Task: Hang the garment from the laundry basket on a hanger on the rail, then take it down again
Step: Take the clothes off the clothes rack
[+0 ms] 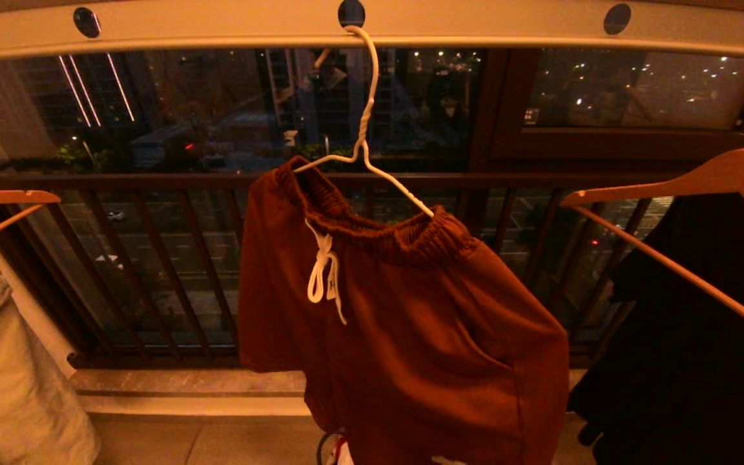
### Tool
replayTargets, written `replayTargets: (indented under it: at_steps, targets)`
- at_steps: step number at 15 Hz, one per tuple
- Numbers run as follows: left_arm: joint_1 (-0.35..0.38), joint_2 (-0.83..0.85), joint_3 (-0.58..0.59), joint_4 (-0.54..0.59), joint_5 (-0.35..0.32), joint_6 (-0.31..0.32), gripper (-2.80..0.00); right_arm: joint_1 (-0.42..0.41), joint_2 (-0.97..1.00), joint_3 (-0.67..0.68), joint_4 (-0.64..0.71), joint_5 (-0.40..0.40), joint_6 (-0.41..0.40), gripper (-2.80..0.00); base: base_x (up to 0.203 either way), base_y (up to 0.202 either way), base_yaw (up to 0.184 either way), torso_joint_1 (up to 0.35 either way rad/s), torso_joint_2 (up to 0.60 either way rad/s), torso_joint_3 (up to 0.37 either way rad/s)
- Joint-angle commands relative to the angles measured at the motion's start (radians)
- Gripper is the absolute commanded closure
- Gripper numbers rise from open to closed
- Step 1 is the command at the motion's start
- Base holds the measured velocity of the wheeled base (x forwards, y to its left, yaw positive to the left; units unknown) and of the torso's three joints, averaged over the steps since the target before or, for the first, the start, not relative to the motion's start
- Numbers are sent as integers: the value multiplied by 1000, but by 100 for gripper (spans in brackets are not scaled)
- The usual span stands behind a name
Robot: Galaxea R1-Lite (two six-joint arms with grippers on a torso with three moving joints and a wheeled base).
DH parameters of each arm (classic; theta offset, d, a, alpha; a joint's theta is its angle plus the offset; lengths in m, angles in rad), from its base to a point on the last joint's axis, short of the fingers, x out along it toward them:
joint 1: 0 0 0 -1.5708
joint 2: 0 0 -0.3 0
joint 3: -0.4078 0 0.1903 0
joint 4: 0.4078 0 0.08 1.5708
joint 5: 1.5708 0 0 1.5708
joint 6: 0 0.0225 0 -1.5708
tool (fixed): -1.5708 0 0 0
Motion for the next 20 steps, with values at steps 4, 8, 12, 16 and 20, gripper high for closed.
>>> replayTargets:
  at_steps: [4,8,12,16,20]
  targets:
    - [0,-9,179,-175,-2,110,0,-1,-67,314,-329,19,-3,0,0,0,0,0,0,0]
    - [0,-9,198,-208,2,135,0,-2,-68,379,-372,44,-22,0,0,0,0,0,0,0]
    - [0,-9,221,-211,-6,150,0,-1,-68,406,-399,64,-35,0,0,0,0,0,0,0]
    - [0,-9,243,-210,-58,129,0,-2,-68,407,-401,74,-19,0,0,0,0,0,0,0]
    - [0,-9,244,-210,-56,107,0,-2,-68,408,-402,72,4,0,0,0,0,0,0,0]
